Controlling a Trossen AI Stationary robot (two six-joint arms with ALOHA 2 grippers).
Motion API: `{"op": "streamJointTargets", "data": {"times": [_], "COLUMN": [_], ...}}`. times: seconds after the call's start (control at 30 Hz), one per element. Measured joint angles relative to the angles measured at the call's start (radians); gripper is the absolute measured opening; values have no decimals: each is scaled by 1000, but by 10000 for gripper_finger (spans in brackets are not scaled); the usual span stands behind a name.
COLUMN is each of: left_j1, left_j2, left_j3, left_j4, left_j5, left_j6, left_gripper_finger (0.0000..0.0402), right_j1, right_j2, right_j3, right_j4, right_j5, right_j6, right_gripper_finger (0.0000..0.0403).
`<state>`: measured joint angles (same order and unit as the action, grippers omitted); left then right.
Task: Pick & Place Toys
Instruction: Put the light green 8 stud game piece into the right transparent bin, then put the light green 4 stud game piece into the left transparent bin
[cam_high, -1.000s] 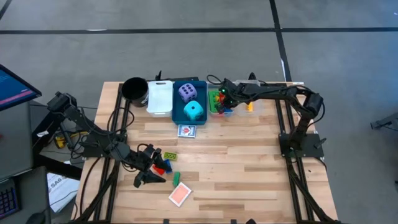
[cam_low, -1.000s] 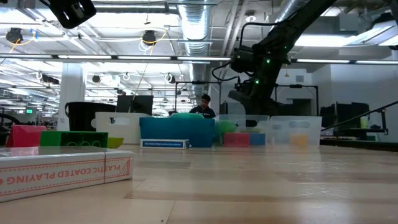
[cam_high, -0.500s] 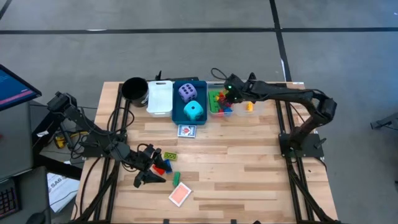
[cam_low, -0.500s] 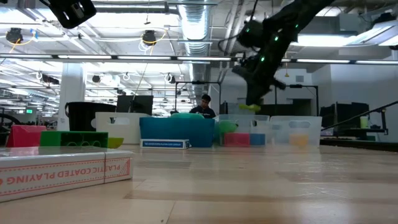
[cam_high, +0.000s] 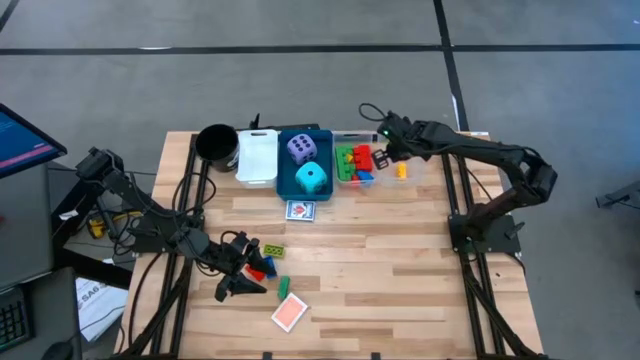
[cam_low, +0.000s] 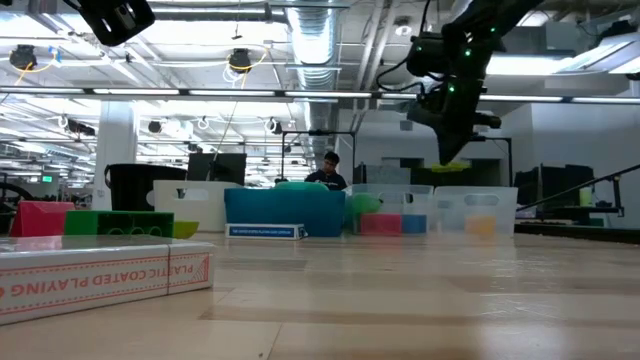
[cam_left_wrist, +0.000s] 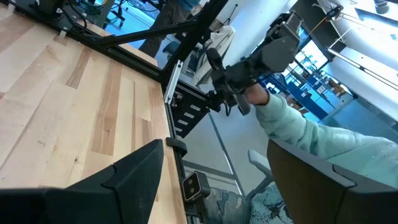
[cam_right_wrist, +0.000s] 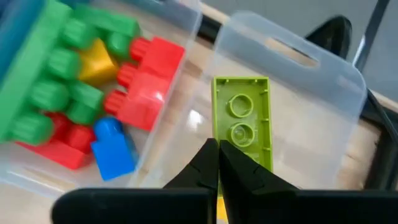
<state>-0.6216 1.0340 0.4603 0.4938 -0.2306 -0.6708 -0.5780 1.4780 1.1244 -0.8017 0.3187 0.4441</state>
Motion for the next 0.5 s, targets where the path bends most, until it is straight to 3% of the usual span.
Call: {"op": "streamJointTargets", "data": {"times": [0.5], "left_j1": [0], "left_j2": [0], "left_j3": [0], "left_j4": [0], "left_j5": [0], "left_j6": [3], "left_gripper_finger": [282], "right_j1": [8], "right_j2": [0], "right_j3": [0], "right_j4": [1], "right_j5": [-3], "right_j6": [2], "right_gripper_finger": [127]}}
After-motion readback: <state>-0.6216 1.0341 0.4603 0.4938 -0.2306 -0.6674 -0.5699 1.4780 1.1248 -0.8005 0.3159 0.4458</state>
